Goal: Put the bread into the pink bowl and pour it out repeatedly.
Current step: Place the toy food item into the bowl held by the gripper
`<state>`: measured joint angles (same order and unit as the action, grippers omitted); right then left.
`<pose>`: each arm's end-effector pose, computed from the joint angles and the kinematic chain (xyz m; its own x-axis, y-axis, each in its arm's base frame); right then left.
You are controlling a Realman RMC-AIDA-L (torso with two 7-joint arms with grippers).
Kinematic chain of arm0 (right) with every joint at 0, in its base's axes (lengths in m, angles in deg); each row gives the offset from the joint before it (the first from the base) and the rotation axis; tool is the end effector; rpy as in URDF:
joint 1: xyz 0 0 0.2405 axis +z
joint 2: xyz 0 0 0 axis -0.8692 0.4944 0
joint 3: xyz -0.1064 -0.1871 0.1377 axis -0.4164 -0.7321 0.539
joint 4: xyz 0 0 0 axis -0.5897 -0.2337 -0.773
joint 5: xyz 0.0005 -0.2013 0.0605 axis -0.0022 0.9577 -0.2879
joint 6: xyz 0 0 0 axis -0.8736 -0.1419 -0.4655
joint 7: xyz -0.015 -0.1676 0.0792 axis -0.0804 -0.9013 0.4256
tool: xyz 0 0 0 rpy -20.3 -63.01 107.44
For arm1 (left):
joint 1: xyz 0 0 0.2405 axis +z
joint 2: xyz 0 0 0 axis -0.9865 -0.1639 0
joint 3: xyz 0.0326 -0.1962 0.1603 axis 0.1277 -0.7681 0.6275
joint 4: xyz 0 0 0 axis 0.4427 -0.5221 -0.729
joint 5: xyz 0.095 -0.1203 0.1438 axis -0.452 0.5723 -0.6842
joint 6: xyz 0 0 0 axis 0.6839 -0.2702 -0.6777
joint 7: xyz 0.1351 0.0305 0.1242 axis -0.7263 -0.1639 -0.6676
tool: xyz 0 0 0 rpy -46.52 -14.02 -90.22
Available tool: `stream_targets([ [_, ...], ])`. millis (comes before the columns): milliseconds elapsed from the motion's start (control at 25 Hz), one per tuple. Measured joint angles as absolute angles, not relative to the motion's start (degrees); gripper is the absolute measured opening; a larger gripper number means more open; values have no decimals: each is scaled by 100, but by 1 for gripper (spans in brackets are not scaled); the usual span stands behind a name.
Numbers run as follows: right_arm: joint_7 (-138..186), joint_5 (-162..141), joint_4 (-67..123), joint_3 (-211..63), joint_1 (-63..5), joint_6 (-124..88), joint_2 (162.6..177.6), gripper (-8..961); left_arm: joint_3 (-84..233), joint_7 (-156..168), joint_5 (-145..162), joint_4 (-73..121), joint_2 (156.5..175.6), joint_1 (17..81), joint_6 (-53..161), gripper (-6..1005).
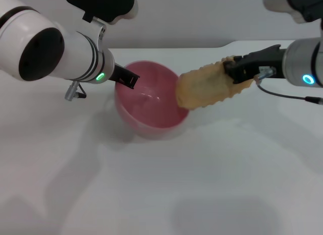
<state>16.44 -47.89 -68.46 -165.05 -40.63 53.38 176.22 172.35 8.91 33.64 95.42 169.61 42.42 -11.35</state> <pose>0.1415 0.3722 -0.0286 0.7642 -0.5852 -0.2712 -0.6023 -0.4973 -0.6244 -0.1575 0.4269 -0.0742 0.7804 0.6195 0.0845 0.4670 -0.4876 -0.7377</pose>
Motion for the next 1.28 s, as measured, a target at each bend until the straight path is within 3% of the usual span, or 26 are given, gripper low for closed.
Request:
stream_targets([
  [1000, 1672, -4837, -6032, -16777, -3619, 4755, 17634, 150, 17587, 582, 4204, 9600, 16969, 4219, -774, 136],
  [1280, 1723, -4859, -6318, -16918, -3698, 4780, 17638, 406, 17605, 549, 4230, 9600, 16970, 4216, -700, 137],
])
